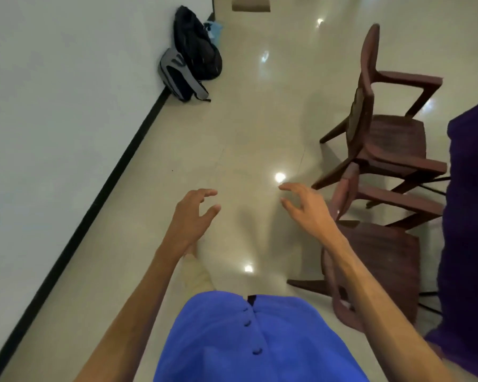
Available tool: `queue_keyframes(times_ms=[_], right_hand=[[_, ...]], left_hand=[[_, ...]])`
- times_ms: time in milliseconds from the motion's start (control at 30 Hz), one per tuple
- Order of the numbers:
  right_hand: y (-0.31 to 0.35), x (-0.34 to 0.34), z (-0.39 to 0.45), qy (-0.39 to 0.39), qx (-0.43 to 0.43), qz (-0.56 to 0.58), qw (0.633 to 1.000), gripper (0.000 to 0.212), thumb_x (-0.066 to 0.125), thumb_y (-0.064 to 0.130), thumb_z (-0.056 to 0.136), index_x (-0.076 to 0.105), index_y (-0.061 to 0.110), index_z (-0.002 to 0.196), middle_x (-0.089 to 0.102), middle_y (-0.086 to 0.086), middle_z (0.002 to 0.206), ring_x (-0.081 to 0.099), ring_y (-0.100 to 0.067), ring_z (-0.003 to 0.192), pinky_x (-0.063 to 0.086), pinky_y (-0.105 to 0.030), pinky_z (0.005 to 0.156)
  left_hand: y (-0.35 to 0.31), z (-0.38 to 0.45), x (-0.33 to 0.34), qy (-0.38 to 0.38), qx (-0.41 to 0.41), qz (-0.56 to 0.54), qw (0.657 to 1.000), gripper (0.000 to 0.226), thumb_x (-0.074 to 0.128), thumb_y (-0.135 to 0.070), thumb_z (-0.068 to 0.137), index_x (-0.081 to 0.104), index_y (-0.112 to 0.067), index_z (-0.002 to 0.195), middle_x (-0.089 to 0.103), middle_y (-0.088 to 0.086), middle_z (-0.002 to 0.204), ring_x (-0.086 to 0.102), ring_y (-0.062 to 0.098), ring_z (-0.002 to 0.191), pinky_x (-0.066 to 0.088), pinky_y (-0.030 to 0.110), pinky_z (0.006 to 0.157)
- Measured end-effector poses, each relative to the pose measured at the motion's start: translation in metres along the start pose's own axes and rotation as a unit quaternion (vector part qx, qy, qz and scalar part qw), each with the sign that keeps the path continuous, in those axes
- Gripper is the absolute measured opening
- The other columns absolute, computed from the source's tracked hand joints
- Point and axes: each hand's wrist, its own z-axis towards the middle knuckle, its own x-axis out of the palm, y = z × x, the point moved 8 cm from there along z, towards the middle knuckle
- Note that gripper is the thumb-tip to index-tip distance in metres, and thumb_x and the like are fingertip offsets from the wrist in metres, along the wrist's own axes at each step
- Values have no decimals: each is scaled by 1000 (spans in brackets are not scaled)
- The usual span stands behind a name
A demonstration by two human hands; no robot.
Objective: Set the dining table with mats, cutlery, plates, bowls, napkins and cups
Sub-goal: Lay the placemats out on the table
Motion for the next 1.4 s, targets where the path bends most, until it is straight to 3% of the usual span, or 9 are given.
queue_keyframes(times_ms=[200, 333, 433, 600, 967, 1167, 1400], right_hand=[[24, -6, 96, -71, 130, 60, 987, 35, 61, 26, 103, 64, 18, 136, 62, -3, 140, 58, -17, 126, 48, -35, 103], [35, -22, 112, -123, 162, 67, 977, 33, 61, 27, 103, 65, 18, 135, 65, 0, 137, 59, -14, 124, 47, -32, 101], [21, -42, 122, -179, 212, 77, 958, 31, 62, 25, 103, 67, 16, 132, 66, -1, 135, 60, -15, 123, 50, -38, 103], [-45, -73, 136, -251, 306, 102, 913, 31, 61, 27, 103, 68, 17, 132, 65, -1, 136, 59, -11, 124, 53, -41, 103], [-218, -212, 197, -319, 389, 129, 855, 29, 61, 23, 101, 71, 19, 128, 70, 2, 126, 63, -11, 115, 52, -42, 100], [-290, -273, 203, -365, 441, 131, 810, 26, 61, 29, 101, 72, 25, 124, 71, 9, 121, 65, -3, 106, 54, -34, 93], [-339, -311, 211, -409, 510, 167, 738, 25, 61, 29, 101, 73, 27, 123, 72, 14, 121, 65, -1, 108, 52, -30, 98]], left_hand=[[20, 159, -52, 107, 33, 8, 994, 30, 69, -28, 99, 69, -24, 129, 68, -5, 130, 63, 10, 111, 42, 17, 89], [1, 211, -47, 187, 58, 31, 980, 26, 70, -28, 99, 71, -25, 125, 69, -8, 127, 64, 11, 111, 38, 5, 82], [-32, 263, -21, 241, 109, 44, 963, 25, 71, -25, 99, 71, -22, 124, 70, -7, 126, 65, 13, 111, 37, 1, 81], [-102, 342, 69, 338, 146, 38, 929, 24, 71, -26, 98, 71, -27, 123, 68, -10, 126, 64, 8, 113, 37, 0, 83], [-301, 469, 216, 411, 210, 37, 886, 23, 67, -31, 100, 70, -36, 123, 67, -23, 124, 61, -6, 115, 46, 19, 99], [-403, 521, 287, 464, 266, 15, 845, 24, 69, -30, 99, 72, -34, 122, 71, -21, 120, 63, -10, 110, 48, 18, 94], [-477, 581, 368, 527, 307, 13, 793, 25, 71, -23, 98, 74, -25, 123, 74, -11, 118, 66, -7, 108, 49, 11, 95]])
